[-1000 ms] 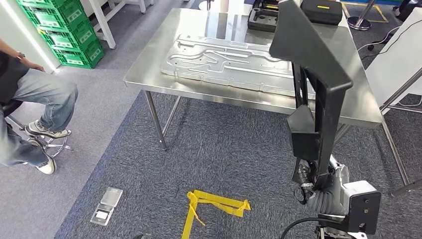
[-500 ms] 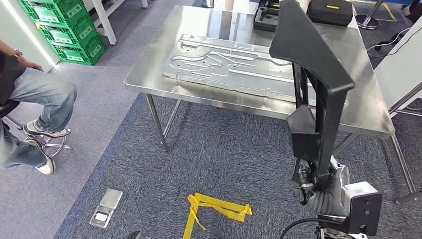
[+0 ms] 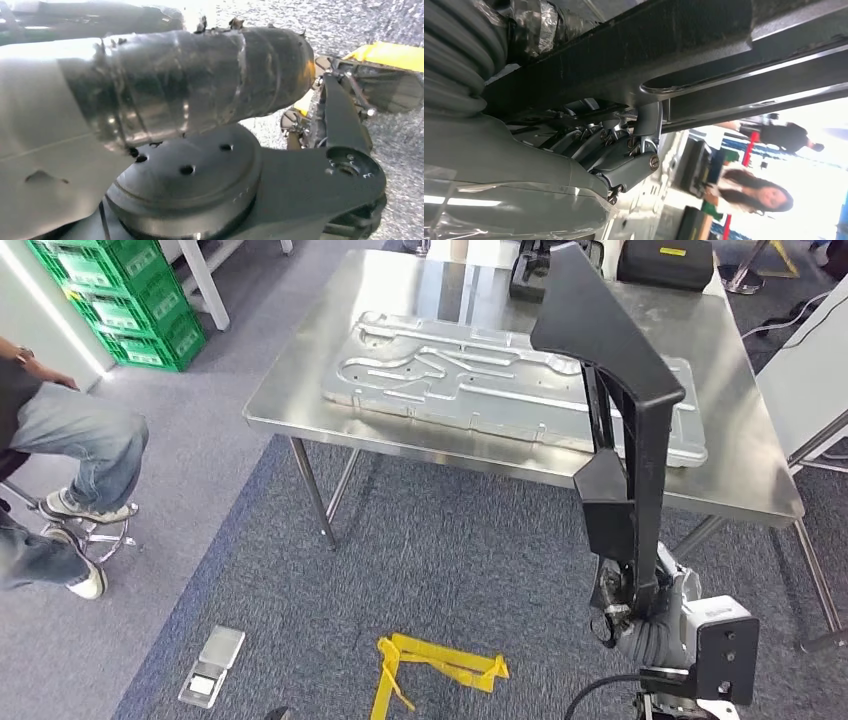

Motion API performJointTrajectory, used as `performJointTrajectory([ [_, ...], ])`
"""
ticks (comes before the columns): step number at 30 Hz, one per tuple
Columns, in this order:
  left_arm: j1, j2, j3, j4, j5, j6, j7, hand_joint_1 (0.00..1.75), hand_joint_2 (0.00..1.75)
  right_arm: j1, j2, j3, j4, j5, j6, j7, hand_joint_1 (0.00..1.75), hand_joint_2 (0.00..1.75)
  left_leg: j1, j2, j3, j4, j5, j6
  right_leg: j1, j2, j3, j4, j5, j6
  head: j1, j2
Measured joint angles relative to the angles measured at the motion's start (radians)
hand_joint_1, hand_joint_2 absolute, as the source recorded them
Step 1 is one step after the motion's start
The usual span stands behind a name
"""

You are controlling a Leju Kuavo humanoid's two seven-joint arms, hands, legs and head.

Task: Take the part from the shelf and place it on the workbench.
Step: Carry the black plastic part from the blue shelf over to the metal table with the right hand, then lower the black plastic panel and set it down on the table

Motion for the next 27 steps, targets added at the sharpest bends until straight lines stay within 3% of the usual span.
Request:
performJointTrajectory([
  [2,0.002,-0.004,0.0,0.0,-0.006,-0.004,-0.002,0.0,0.0,-0.014,0.001,0.003,0.01,0.022,-0.002,0.008,1.75,1.75,0.001,-0.002,0.01,-0.006,-0.007,0.016,-0.001,-0.001,-0.007,0.021,-0.003,0.011,0.002,0.0],
  [3,0.002,-0.007,0.0,0.0,-0.01,-0.007,-0.003,0.0,0.0,-0.027,0.002,0.006,0.018,0.039,-0.003,0.012,1.75,1.75,0.002,-0.003,0.018,-0.006,-0.012,0.023,-0.001,-0.002,-0.027,0.058,-0.008,0.015,0.003,0.0],
  [7,-0.002,-0.013,0.0,0.0,-0.02,-0.016,-0.006,0.0,0.0,-0.079,0.017,0.018,0.06,0.105,-0.005,0.036,1.75,1.75,-0.005,-0.007,0.052,-0.008,-0.041,0.037,-0.002,-0.003,-0.204,0.303,-0.072,0.021,0.005,0.0],
  [8,0.0,-0.014,0.0,0.0,-0.022,-0.016,-0.006,0.0,0.0,-0.087,0.021,0.02,0.069,0.117,-0.005,0.043,1.75,1.75,-0.008,-0.009,0.066,-0.008,-0.051,0.039,-0.001,-0.003,-0.235,0.322,-0.078,0.017,0.006,0.0],
  [9,0.001,-0.015,0.0,0.0,-0.023,-0.015,-0.007,0.0,0.0,-0.095,0.024,0.022,0.078,0.127,-0.005,0.047,1.75,1.75,-0.012,-0.011,0.082,-0.008,-0.062,0.04,0.001,-0.002,-0.25,0.307,-0.065,0.009,0.006,0.0],
  [10,0.003,-0.018,0.0,0.0,-0.025,-0.014,-0.007,0.0,0.0,-0.103,0.027,0.024,0.085,0.135,-0.006,0.05,1.75,1.75,-0.017,-0.013,0.1,-0.009,-0.073,0.041,0.006,-0.002,-0.251,0.263,-0.029,-0.003,0.006,0.0],
  [12,0.002,-0.027,-0.001,0.001,-0.026,-0.013,-0.007,0.0,0.0,-0.119,0.033,0.025,0.096,0.146,-0.009,0.053,1.75,1.75,-0.025,-0.016,0.127,-0.013,-0.094,0.041,0.025,0.002,-0.233,0.137,0.088,-0.038,0.005,0.0],
  [14,-0.001,-0.038,-0.002,0.002,-0.026,-0.012,-0.007,0.0,0.0,-0.128,0.037,0.024,0.103,0.154,-0.016,0.057,1.75,1.75,-0.027,-0.021,0.143,-0.021,-0.108,0.035,0.041,0.009,-0.21,0.059,0.154,-0.057,0.006,0.0],
  [17,-0.004,-0.041,-0.003,0.002,-0.027,-0.011,-0.011,0.0,0.0,-0.139,0.041,0.021,0.107,0.168,-0.026,0.059,1.75,1.75,-0.029,-0.021,0.164,-0.02,-0.109,0.022,0.038,0.009,-0.175,0.025,0.154,-0.056,0.008,0.0],
  [18,-0.005,-0.04,-0.003,0.001,-0.027,-0.012,-0.012,0.0,0.0,-0.142,0.043,0.02,0.107,0.177,-0.03,0.059,1.75,1.75,-0.029,-0.017,0.151,0.008,-0.108,0.017,0.034,0.008,-0.161,0.015,0.152,-0.058,0.007,0.0],
  [20,-0.006,-0.036,-0.004,0.001,-0.031,-0.016,-0.014,0.0,0.0,-0.149,0.047,0.019,0.107,0.216,-0.039,0.059,1.75,1.75,-0.024,-0.01,0.08,0.124,-0.129,0.004,0.027,0.007,-0.136,0.0,0.146,-0.063,0.006,0.0],
  [22,-0.004,-0.034,-0.007,0.001,-0.037,-0.019,-0.017,0.0,0.0,-0.153,0.051,0.018,0.107,0.291,-0.055,0.058,1.75,1.75,-0.015,-0.008,-0.011,0.236,-0.188,-0.008,0.023,0.007,-0.119,-0.003,0.131,-0.063,0.005,0.0],
  [23,-0.002,-0.034,-0.009,0.001,-0.04,-0.02,-0.019,0.0,0.0,-0.154,0.054,0.018,0.106,0.339,-0.067,0.055,1.75,1.75,-0.011,-0.007,-0.04,0.255,-0.21,-0.013,0.022,0.008,-0.111,-0.002,0.122,-0.06,0.005,0.0],
  [24,0.0,-0.034,-0.011,0.001,-0.043,-0.021,-0.021,0.0,0.0,-0.155,0.056,0.018,0.105,0.389,-0.081,0.05,1.75,1.75,-0.008,-0.007,-0.055,0.244,-0.211,-0.017,0.02,0.009,-0.1,0.0,0.112,-0.057,0.005,0.0],
  [25,0.002,-0.034,-0.012,0.001,-0.046,-0.023,-0.022,0.0,0.0,-0.157,0.06,0.018,0.105,0.436,-0.094,0.045,1.75,1.75,-0.006,-0.006,-0.055,0.203,-0.181,-0.019,0.018,0.01,-0.089,0.003,0.101,-0.054,0.005,0.0],
  [27,0.002,-0.034,-0.015,0.002,-0.051,-0.028,-0.023,0.0,0.0,-0.162,0.069,0.019,0.103,0.528,-0.116,0.033,1.75,1.75,-0.003,-0.005,-0.034,0.077,-0.064,-0.019,0.016,0.011,-0.069,0.013,0.079,-0.045,0.005,0.0],
])
